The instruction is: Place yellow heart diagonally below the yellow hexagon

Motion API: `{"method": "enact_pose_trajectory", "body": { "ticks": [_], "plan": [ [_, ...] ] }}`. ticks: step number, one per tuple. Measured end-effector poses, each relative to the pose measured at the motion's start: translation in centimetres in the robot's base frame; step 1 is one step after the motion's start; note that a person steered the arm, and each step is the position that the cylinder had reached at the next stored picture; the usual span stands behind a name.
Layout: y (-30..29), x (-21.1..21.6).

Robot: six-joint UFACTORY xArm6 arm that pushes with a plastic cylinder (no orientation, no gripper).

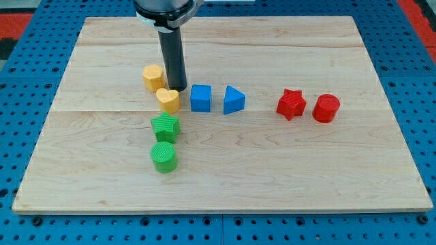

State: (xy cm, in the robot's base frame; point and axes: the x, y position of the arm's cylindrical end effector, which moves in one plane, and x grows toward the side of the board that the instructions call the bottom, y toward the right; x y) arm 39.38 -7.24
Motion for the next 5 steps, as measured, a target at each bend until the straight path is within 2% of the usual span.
{"method": "enact_pose_trajectory", "body": {
  "ticks": [3, 4, 5],
  "plan": [
    [0.2, 6.6],
    [-2.5, 8.7],
    [-8.4, 8.7]
  ]
}}
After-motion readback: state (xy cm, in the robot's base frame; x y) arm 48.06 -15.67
